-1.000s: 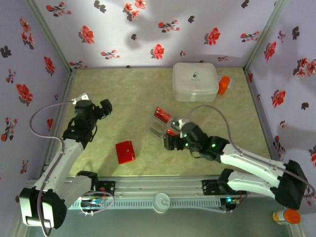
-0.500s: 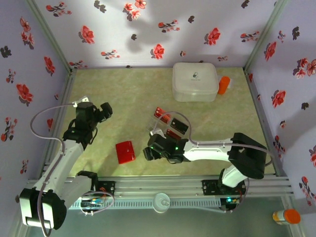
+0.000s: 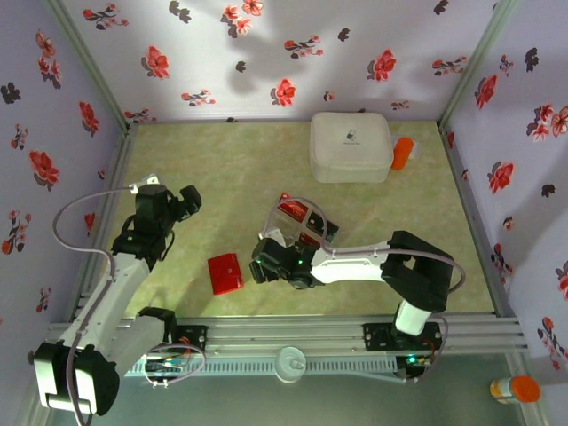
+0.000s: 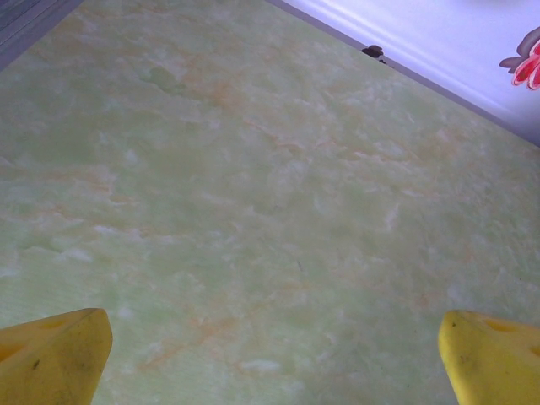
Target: Put the credit cards into the card holder
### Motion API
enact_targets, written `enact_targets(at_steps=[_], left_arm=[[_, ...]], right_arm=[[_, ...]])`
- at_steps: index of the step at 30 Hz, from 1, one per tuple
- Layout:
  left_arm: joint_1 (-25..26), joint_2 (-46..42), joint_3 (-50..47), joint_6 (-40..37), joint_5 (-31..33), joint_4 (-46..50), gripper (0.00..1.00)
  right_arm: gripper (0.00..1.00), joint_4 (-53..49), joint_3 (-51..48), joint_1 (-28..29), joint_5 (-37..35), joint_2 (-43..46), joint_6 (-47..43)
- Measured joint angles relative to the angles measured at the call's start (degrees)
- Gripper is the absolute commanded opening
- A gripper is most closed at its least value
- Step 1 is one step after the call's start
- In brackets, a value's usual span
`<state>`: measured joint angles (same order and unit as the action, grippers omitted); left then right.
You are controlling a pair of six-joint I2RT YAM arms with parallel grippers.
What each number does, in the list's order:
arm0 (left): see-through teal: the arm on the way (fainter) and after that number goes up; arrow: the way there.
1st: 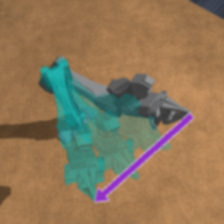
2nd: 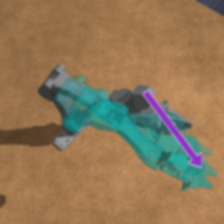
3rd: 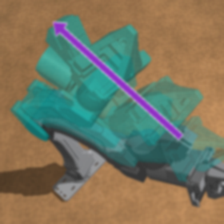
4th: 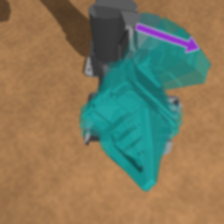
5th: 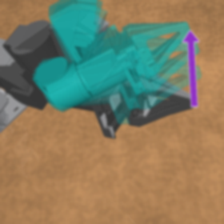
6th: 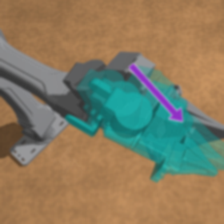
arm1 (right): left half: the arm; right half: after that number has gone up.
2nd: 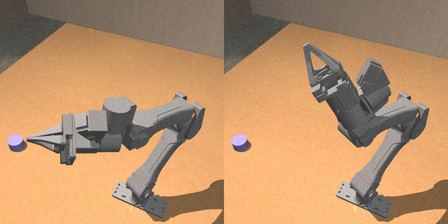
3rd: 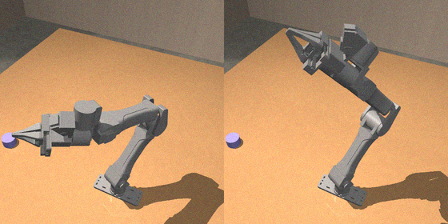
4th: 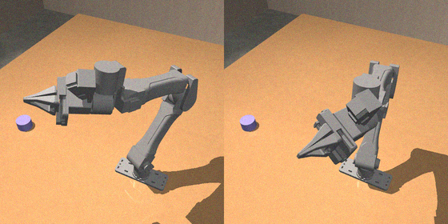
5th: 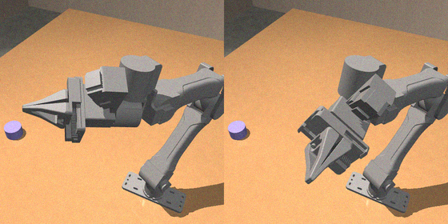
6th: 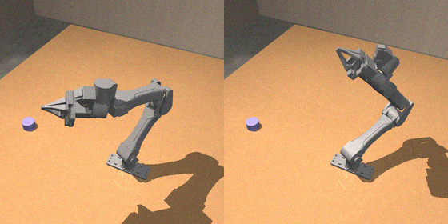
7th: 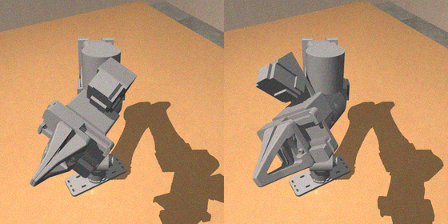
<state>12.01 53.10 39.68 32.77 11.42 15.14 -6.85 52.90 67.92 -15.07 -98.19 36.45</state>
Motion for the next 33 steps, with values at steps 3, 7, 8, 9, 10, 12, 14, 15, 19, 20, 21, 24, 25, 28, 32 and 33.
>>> enact_targets(at_steps=[3,7,8,9,10,12,14,15,19,20,21,24,25,28,32,33], left_arm=[[0.0,0.0,0.0,-0.02,0.0,0.04,1.0],[0.0,-0.04,0.0,0.09,0.0,0.04,1.0],[0.0,-0.09,0.0,0.11,0.0,0.04,1.0],[0.0,-0.11,0.0,0.13,0.0,0.04,1.0],[0.0,-0.15,0.0,0.13,0.0,0.04,1.0],[0.0,-0.2,0.0,0.13,0.0,0.02,1.0],[0.0,-0.22,0.0,0.13,0.0,0.0,1.0],[0.0,-0.22,0.0,0.13,0.0,0.0,1.0],[0.0,-0.22,0.0,0.13,0.0,0.02,1.0],[0.0,-0.22,0.0,0.15,0.0,0.02,1.0],[0.0,-0.24,0.0,0.15,0.0,0.04,1.0],[0.0,-0.33,0.0,0.24,0.0,0.15,1.0],[0.0,-0.39,0.0,0.35,0.0,0.22,1.0],[0.0,-0.85,0.0,0.39,-0.02,0.37,1.0],[0.0,-1.44,0.0,0.87,-0.04,0.37,1.0],[0.0,-1.51,-0.02,1.05,-0.07,0.37,1.0]], right_arm=[[0.8,0.04,0.0,-1.31,-0.02,-0.52,-0.04],[0.8,0.61,0.0,-3.23,-0.2,-0.83,-0.39],[0.8,0.74,0.0,-3.8,-0.2,-0.87,-0.48],[0.81,0.85,0.0,-4.22,-0.24,-0.94,-0.5],[0.81,1.05,0.0,-4.81,-0.28,-1.07,-0.7],[0.81,1.27,0.15,-5.95,-0.61,-1.4,-1.22],[0.81,1.64,0.46,-7.28,-0.87,-1.86,-1.95],[0.81,1.75,0.63,-7.96,-0.96,-2.03,-2.19],[0.81,2.01,1.18,-11.3,-1.07,-2.73,-3.89],[0.81,2.08,1.27,-12.35,-1.05,-2.82,-4.52],[0.81,2.08,1.27,-13.25,-1.05,-2.86,-5.01],[0.81,1.97,1.46,-16.15,-0.98,-3.1,-6.58],[0.81,1.9,1.62,-17.2,-0.81,-3.19,-7.19],[0.81,1.57,2.67,-19.85,-0.13,-3.8,-8.74],[0.81,1.03,4.79,-22.64,0.68,-4.68,-10.51],[0.81,1.03,5.22,-23.21,0.94,-4.92,-10.88]])
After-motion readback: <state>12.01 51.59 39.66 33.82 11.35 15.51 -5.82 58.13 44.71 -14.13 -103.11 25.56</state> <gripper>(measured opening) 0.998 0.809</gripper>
